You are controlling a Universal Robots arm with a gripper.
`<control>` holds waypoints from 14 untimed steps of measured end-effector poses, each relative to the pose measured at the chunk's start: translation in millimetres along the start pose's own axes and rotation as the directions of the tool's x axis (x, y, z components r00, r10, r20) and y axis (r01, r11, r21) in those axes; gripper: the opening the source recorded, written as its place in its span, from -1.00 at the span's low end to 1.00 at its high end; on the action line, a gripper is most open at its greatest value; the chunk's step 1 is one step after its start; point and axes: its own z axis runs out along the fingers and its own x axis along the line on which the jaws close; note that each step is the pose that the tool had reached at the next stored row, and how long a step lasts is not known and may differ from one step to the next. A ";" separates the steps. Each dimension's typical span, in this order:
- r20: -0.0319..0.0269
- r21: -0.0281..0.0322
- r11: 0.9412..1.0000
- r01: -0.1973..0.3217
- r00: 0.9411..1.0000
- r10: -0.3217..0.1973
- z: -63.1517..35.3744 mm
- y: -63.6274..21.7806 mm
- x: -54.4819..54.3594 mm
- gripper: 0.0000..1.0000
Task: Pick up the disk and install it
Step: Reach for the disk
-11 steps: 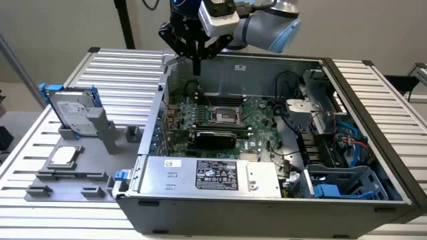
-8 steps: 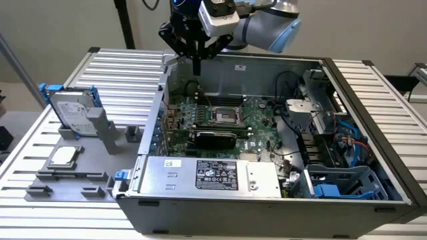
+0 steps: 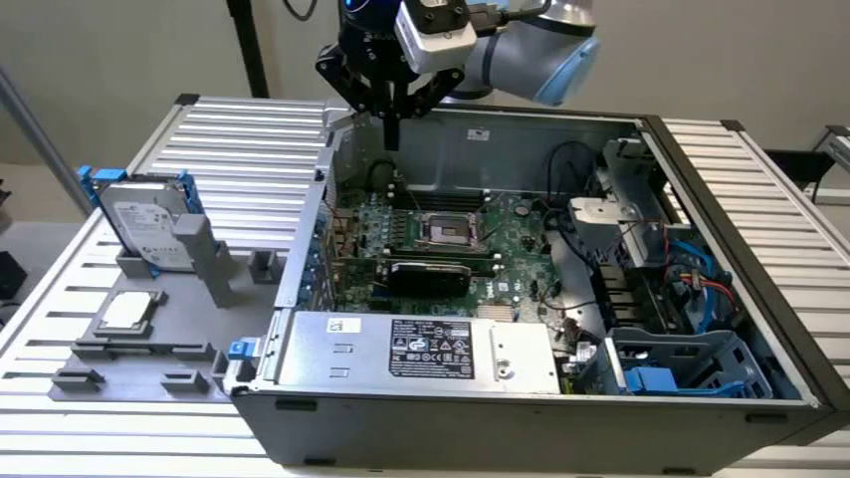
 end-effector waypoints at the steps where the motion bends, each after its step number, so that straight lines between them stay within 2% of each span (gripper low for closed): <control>1: 0.000 0.000 1.000 0.000 1.000 0.000 0.0 0.0 0.0 -0.79; 14: 0.000 0.000 1.000 0.000 1.000 0.000 -1.2 -4.0 56.3 -0.79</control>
